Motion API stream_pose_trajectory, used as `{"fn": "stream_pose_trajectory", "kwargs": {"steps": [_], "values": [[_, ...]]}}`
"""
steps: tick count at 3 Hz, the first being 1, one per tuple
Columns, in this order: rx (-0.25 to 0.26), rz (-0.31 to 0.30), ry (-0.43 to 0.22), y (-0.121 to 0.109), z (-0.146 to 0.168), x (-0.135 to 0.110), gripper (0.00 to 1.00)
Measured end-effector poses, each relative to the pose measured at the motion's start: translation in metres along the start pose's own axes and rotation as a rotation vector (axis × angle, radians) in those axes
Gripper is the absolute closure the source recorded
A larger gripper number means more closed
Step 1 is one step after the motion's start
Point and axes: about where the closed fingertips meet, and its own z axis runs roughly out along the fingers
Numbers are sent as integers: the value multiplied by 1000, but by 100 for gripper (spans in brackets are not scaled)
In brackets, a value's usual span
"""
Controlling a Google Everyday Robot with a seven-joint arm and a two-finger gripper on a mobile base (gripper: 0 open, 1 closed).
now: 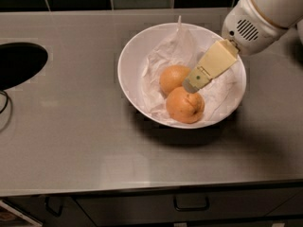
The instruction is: Pick orange from white bowl
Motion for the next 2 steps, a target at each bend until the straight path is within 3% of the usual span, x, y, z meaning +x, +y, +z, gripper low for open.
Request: {"fn": "stream_pose_trajectory", "kwargs": {"steps": [2], "values": [[-12, 8, 31, 11, 13, -1, 0]]}}
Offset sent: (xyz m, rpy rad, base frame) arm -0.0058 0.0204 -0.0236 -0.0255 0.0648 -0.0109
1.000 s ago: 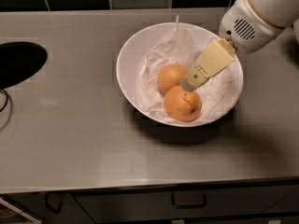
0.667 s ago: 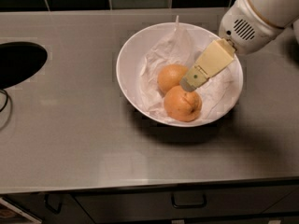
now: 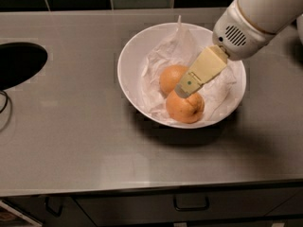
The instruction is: Pick orange from white bowl
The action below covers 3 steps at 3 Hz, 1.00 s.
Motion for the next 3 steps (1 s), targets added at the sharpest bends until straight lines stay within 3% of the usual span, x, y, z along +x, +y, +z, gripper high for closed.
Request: {"fn": "stream_pose_trajectory", "kwargs": {"steps": [1, 3], "values": [[-8, 43, 56, 9, 21, -3, 0], [1, 76, 95, 10, 30, -3, 0]]}}
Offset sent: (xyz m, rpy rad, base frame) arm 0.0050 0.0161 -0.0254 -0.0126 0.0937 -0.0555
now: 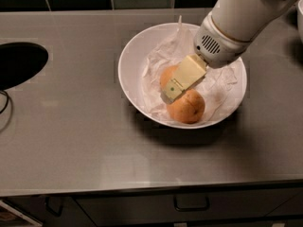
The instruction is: Pick orange from white bowl
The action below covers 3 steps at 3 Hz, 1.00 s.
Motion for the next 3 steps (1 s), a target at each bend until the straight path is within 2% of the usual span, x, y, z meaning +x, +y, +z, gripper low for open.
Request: {"fn": "stream_pose_trajectory", "kwargs": {"steps": [1, 3], "values": [[31, 67, 45, 1, 11, 1, 2], [66, 153, 76, 2, 21, 4, 15]]}}
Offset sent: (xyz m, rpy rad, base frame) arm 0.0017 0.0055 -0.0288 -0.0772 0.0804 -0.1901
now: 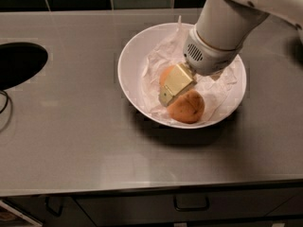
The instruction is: Pick orange from white bowl
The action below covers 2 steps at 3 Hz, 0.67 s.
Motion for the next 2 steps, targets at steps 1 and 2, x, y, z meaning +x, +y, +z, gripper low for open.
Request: {"fn": "stream_pose_trajectory", "kwargs": {"steps": [1, 2], "values": [[18, 43, -27, 0, -1, 5, 23], [27, 70, -45, 0, 1, 8, 24]]}}
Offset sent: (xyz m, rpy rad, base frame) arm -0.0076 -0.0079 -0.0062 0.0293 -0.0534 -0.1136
